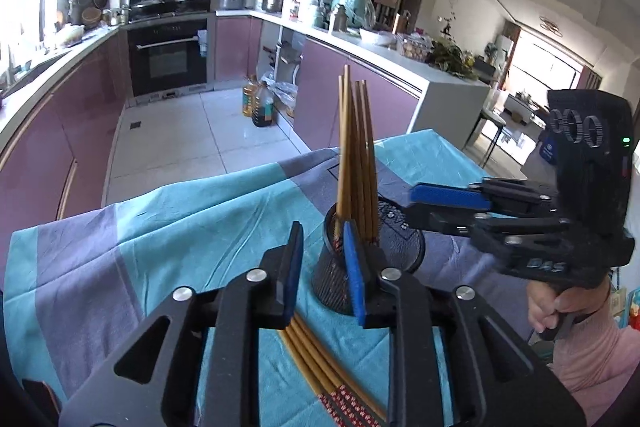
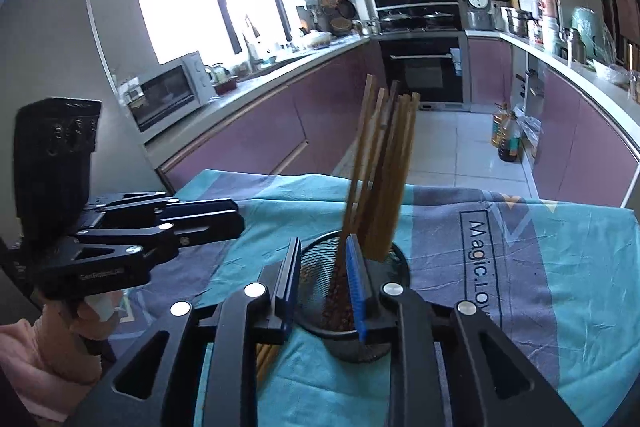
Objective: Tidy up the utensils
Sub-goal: 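Withdraw both grippers from the cup back over the remaining chopsticks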
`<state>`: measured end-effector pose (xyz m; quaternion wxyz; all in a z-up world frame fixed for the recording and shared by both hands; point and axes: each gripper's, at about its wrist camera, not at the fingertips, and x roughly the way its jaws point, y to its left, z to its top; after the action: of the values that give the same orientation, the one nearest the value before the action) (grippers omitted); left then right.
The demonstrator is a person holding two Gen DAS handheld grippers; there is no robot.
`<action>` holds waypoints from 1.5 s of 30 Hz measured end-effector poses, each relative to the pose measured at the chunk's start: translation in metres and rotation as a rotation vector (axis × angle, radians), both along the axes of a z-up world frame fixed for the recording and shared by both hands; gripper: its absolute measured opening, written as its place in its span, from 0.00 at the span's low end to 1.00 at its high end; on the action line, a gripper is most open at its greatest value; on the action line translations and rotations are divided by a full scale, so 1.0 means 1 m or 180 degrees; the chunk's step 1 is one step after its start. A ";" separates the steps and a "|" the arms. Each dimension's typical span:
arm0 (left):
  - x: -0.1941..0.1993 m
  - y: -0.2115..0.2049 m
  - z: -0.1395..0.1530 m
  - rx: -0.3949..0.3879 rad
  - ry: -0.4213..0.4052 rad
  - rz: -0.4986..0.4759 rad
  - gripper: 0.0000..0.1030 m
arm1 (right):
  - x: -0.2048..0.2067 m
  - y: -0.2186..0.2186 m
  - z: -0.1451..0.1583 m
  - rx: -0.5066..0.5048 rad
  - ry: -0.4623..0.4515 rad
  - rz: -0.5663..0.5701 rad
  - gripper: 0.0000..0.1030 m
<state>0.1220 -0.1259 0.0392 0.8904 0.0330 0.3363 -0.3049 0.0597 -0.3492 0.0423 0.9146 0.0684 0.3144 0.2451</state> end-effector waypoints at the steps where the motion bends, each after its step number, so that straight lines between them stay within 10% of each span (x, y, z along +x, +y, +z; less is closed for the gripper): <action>1: -0.004 0.003 -0.001 -0.0005 -0.0016 0.0014 0.24 | -0.006 0.002 0.001 0.0015 -0.0032 0.0052 0.28; 12: -0.039 0.043 -0.044 0.0086 0.0017 0.0410 0.49 | -0.030 0.036 -0.052 -0.0003 0.0407 0.0332 0.33; 23: -0.048 0.049 -0.108 0.0262 0.0411 0.0564 0.49 | -0.022 0.066 -0.094 -0.0242 0.0761 0.0233 0.33; 45: -0.046 0.035 -0.129 0.0430 0.0582 0.0416 0.48 | -0.021 0.084 -0.109 -0.0747 0.0750 0.0032 0.34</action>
<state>0.0761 -0.0908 -0.0897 0.8698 0.0430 0.4373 -0.2247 0.0391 -0.2648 -0.0667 0.8718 -0.0122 0.4462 0.2017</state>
